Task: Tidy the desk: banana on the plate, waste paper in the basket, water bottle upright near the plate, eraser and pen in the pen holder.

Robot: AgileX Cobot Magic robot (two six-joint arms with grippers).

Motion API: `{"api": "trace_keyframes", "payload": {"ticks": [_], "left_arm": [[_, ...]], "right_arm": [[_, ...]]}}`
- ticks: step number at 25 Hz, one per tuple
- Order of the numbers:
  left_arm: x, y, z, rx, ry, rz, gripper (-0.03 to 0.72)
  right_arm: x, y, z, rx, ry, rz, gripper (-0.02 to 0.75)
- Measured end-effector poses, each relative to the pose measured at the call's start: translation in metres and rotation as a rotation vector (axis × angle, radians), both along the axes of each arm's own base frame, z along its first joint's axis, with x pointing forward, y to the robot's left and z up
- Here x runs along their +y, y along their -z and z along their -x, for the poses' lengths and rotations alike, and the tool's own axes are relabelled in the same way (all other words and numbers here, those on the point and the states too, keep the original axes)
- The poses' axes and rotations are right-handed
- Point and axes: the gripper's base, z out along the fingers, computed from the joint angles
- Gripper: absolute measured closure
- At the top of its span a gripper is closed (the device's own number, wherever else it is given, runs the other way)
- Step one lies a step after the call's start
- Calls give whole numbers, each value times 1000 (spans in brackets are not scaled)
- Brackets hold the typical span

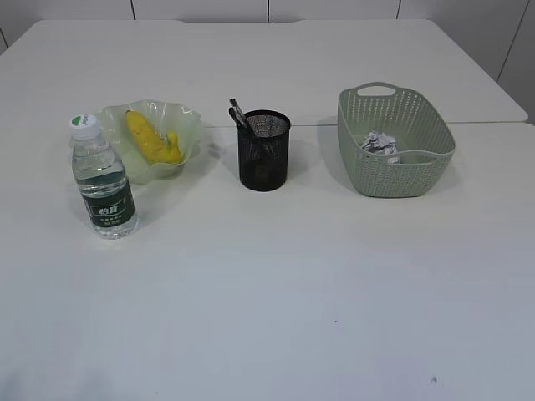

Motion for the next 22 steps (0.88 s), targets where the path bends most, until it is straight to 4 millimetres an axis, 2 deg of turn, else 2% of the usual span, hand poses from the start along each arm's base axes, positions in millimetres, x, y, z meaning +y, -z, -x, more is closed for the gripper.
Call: {"api": "trace_keyframes", "payload": {"ticks": [22], "left_arm": [[0, -1, -1, -13, -3, -6, 99]], "right_arm": [[0, 8, -2, 47, -22, 41, 400]]}}
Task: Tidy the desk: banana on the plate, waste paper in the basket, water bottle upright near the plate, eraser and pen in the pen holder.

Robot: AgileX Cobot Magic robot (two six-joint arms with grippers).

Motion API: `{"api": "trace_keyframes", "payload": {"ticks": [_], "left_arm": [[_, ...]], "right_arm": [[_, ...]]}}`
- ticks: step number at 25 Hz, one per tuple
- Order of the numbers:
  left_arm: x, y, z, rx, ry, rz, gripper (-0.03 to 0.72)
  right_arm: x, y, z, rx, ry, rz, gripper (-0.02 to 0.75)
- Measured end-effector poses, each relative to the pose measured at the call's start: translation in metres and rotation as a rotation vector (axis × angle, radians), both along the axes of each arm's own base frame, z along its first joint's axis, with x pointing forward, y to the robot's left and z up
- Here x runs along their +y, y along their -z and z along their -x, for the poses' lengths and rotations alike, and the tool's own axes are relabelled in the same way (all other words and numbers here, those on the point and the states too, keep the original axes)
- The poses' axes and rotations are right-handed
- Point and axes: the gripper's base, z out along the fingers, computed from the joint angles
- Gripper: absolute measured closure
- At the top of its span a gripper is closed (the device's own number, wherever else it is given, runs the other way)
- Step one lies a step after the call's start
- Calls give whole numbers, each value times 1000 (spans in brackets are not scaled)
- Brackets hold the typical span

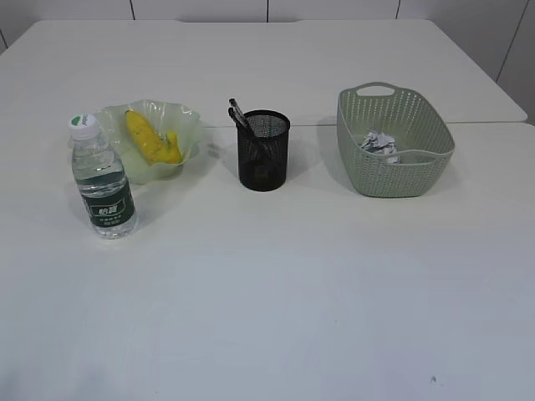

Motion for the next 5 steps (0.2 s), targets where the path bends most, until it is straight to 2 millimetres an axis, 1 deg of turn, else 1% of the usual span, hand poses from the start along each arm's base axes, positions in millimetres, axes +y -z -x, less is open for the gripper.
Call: {"api": "trace_keyframes", "payload": {"ticks": [5], "left_arm": [[0, 0, 0, 0, -4, -4, 99]], "right_arm": [[0, 0, 0, 0, 0, 0, 400]]}}
